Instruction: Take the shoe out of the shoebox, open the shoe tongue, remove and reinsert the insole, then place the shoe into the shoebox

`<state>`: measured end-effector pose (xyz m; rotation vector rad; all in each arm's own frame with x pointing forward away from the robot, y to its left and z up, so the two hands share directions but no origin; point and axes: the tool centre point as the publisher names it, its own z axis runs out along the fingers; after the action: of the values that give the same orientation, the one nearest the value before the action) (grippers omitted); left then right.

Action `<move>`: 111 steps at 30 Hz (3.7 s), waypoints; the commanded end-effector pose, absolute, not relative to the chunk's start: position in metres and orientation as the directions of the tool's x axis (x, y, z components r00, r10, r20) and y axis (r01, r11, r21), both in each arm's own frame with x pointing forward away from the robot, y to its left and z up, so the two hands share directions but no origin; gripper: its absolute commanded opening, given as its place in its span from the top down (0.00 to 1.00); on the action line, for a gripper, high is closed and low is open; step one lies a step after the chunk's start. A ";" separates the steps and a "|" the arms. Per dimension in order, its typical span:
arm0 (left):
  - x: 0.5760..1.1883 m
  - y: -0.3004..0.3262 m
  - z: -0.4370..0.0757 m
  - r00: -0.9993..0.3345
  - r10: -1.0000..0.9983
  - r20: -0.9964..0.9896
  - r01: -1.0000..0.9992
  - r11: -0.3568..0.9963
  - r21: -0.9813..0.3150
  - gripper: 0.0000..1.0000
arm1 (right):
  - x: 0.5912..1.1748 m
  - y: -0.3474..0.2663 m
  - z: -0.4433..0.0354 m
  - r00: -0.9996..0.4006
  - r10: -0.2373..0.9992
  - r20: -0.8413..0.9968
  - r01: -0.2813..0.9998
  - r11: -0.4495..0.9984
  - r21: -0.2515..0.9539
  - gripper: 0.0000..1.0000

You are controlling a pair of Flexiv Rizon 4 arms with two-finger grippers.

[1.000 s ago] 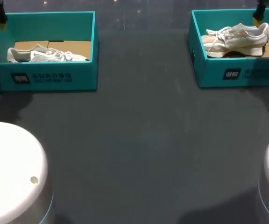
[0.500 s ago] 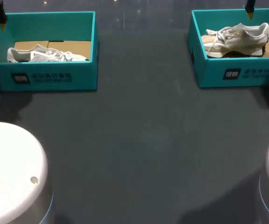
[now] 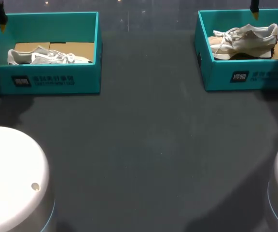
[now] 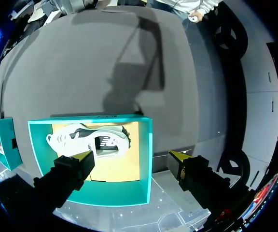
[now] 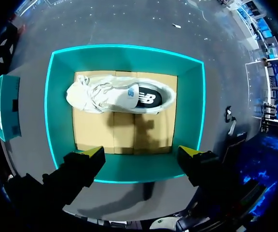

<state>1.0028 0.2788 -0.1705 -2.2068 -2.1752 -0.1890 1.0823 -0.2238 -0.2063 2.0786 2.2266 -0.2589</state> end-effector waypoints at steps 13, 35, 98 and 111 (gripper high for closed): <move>1.002 0.279 -0.171 0.011 0.993 0.115 0.998 -0.019 0.061 0.00 | 1.118 -0.263 -0.261 -0.019 0.968 -0.251 1.000 0.020 0.002 0.00; 1.002 0.279 -0.171 0.011 0.993 0.115 0.998 -0.019 0.061 0.00 | 1.143 -0.300 -0.304 0.032 0.965 -0.261 0.998 -0.017 0.060 0.16; 1.002 0.279 -0.171 0.011 0.993 0.115 0.998 -0.019 0.061 0.00 | 1.146 -0.317 -0.366 0.131 0.982 -0.136 0.989 -0.138 -0.046 0.63; 1.002 0.279 -0.171 0.011 0.993 0.115 0.998 -0.019 0.061 0.00 | 1.142 -0.319 -0.350 0.145 0.977 -0.154 0.988 -0.152 -0.030 1.00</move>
<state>1.0027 0.2789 -0.1706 -2.2068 -2.1754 -0.1890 1.1463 -0.3225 -0.3592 2.3193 1.9966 -0.2153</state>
